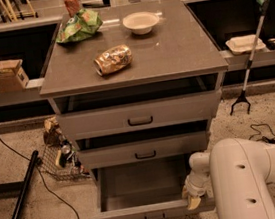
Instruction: Open bottom drawer
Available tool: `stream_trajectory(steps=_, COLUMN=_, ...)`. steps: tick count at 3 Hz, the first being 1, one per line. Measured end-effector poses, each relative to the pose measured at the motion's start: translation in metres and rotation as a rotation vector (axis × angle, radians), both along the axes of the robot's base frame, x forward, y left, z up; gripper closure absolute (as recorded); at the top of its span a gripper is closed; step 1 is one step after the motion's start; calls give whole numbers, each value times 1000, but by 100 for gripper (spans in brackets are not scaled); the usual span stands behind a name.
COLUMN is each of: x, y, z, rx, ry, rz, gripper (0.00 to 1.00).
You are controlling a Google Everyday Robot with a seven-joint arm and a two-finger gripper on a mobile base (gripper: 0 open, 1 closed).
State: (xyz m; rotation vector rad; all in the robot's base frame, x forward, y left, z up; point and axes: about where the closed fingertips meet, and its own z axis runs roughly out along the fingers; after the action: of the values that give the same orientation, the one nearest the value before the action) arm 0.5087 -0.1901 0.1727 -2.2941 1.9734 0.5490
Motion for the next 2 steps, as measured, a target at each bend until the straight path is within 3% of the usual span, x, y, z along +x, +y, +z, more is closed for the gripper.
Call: stream_trajectory(steps=2, x=0, y=0, z=0, rx=0, ry=0, rz=0, gripper=23)
